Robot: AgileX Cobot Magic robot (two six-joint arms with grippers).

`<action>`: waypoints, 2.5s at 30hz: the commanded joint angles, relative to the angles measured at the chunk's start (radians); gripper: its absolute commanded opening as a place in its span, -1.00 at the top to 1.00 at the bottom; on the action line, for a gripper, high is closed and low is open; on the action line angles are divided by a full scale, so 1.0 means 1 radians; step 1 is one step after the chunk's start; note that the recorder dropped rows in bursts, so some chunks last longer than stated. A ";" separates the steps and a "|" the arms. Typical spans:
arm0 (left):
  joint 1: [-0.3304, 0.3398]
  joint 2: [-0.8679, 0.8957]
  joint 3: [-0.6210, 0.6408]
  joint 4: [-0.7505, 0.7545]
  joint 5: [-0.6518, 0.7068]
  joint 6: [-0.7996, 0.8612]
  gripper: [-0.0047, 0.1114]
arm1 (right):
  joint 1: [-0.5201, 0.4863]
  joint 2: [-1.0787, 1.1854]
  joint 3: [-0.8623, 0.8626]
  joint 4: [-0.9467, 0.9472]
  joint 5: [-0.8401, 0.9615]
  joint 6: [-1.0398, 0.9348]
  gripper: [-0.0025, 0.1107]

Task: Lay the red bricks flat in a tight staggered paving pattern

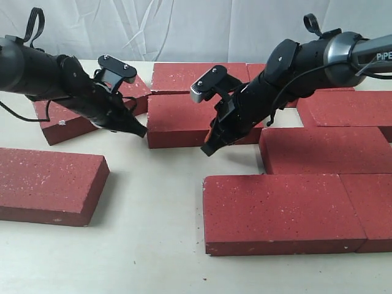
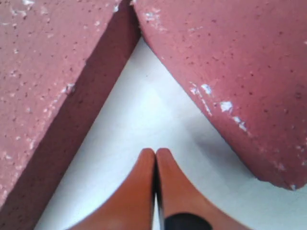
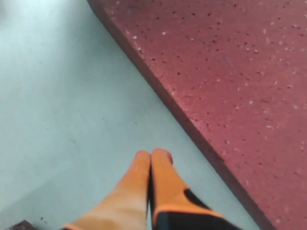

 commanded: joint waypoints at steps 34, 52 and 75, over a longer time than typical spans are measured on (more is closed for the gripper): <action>-0.016 0.059 -0.026 -0.120 -0.067 0.004 0.92 | 0.000 -0.063 -0.013 -0.087 0.046 0.039 0.97; -0.073 0.123 -0.061 -0.111 -0.131 0.004 0.92 | -0.210 -0.074 -0.013 -0.252 0.019 0.354 0.97; -0.064 0.121 -0.069 -0.029 -0.126 -0.001 0.92 | -0.210 -0.074 -0.013 -0.252 0.011 0.352 0.97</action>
